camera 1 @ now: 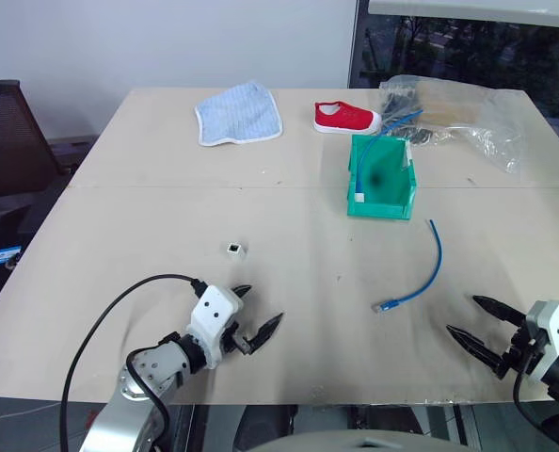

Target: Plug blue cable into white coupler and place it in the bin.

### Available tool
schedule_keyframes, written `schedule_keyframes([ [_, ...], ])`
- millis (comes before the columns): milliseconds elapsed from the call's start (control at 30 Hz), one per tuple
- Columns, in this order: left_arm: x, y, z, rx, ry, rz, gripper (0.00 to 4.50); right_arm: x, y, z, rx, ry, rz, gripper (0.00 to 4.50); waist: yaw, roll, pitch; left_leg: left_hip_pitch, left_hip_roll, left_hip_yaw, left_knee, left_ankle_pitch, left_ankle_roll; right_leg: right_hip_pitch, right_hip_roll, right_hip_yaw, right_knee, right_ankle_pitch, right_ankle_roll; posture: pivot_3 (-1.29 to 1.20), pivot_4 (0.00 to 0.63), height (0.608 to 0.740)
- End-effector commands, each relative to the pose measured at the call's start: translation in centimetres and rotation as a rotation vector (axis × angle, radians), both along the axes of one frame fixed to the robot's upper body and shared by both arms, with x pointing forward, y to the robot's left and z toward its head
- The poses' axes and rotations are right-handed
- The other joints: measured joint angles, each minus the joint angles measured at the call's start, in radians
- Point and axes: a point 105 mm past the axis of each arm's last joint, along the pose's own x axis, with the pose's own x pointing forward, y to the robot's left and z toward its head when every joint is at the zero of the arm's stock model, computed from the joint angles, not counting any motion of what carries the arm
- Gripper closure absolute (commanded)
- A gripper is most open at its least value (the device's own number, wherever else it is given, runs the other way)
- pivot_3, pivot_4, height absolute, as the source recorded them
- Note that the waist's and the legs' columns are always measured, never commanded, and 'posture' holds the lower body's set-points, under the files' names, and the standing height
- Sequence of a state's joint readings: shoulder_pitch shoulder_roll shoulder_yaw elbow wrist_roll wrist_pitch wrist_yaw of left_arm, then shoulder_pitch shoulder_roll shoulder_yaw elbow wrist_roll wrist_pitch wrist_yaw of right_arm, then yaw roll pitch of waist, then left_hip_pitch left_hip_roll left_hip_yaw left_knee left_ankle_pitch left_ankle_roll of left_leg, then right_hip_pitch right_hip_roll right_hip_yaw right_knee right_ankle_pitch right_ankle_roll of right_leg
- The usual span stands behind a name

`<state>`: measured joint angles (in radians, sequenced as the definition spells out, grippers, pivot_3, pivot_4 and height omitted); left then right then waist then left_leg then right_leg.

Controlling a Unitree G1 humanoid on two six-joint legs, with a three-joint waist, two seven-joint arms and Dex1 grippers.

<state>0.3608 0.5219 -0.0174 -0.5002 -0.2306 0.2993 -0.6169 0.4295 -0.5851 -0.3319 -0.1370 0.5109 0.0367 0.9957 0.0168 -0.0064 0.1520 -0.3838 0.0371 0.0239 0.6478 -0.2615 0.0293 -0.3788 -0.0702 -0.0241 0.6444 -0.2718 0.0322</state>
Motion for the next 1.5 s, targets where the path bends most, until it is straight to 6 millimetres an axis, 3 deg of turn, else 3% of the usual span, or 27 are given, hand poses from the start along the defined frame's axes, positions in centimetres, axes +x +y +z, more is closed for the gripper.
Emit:
schedule_keyframes([
  [33, -1.5, -1.4, -1.1, -0.031, 0.079, -0.079, 0.00, 0.0, -0.8, 0.9, -0.039, -0.031, 0.004, 0.08, 0.000, 0.000, 0.000, 0.000, 0.000, 0.000, 0.000, 0.000, 0.000, 0.000, 0.000, 0.000, 0.000, 0.000, 0.000, 0.00, 0.150, 0.740],
  [167, -1.7, -1.4, -1.3, -0.042, 0.088, -0.106, 0.00, 0.1, -1.0, 1.0, -0.064, -0.025, 0.032, 0.08, 0.000, 0.000, 0.000, 0.000, 0.000, 0.001, 0.000, 0.000, 0.000, 0.000, 0.000, 0.000, 0.000, 0.000, 0.000, 0.00, 0.150, 0.740],
  [500, -1.7, 0.6, -1.4, 0.008, 0.075, -0.135, 0.00, 0.5, -0.5, 0.5, -0.055, -0.035, 0.036, 0.08, -0.003, 0.000, 0.000, 0.000, 0.001, 0.000, 0.000, 0.000, 0.000, 0.000, 0.001, -0.001, 0.000, 0.000, 0.000, 0.00, 0.150, 0.740],
  [700, -0.9, 1.1, -0.7, 0.022, 0.043, -0.165, 0.00, 1.2, 0.6, 1.2, -0.070, -0.070, 0.105, 0.08, -0.004, 0.000, 0.000, 0.001, 0.001, 0.000, 0.000, 0.000, 0.000, 0.000, 0.002, -0.002, 0.000, 0.000, 0.000, 0.00, 0.150, 0.740],
  [967, -1.6, -0.7, 3.0, 0.048, 0.029, -0.521, 0.00, 2.9, 7.2, 3.9, -0.155, -0.148, 0.443, 0.08, -0.003, -0.003, 0.003, 0.000, 0.002, -0.001, 0.001, 0.000, 0.000, -0.001, 0.004, -0.003, 0.001, 0.000, 0.000, 0.00, 0.150, 0.740],
  [1100, -1.6, -1.2, 5.0, 0.060, 0.013, -0.641, 0.00, 4.1, 9.5, 3.5, -0.280, -0.149, 0.591, 0.08, -0.003, -0.004, 0.005, 0.000, 0.002, -0.001, 0.002, 0.000, 0.000, -0.001, 0.005, -0.004, 0.002, 0.001, 0.000, 0.00, 0.150, 0.740],
  [1267, -1.9, -1.3, 6.6, 0.112, 0.024, -0.749, 0.00, 5.2, 10.4, 1.9, -0.411, -0.081, 0.743, 0.08, -0.003, -0.006, 0.007, -0.002, 0.001, -0.001, 0.002, 0.000, 0.000, -0.001, 0.005, -0.004, 0.001, 0.002, 0.004, 0.00, 0.150, 0.740],
  [1367, -1.7, -1.1, 7.3, 0.134, 0.018, -0.759, 0.00, 5.6, 10.2, 2.0, -0.443, -0.067, 0.785, 0.88, -0.003, -0.006, 0.008, -0.003, 0.001, -0.002, 0.002, 0.000, 0.000, -0.002, 0.006, -0.004, 0.001, 0.003, 0.004, 0.00, 0.150, 0.740],
  [1500, -1.3, -1.3, 7.8, 0.156, -0.005, -0.750, 0.00, 5.9, 10.5, 2.3, -0.433, -0.069, 0.806, 2.81, -0.003, -0.006, 0.008, -0.003, 0.001, -0.002, 0.002, 0.000, 0.000, -0.002, 0.006, -0.005, 0.001, 0.003, 0.004, 0.00, 0.150, 0.740],
])
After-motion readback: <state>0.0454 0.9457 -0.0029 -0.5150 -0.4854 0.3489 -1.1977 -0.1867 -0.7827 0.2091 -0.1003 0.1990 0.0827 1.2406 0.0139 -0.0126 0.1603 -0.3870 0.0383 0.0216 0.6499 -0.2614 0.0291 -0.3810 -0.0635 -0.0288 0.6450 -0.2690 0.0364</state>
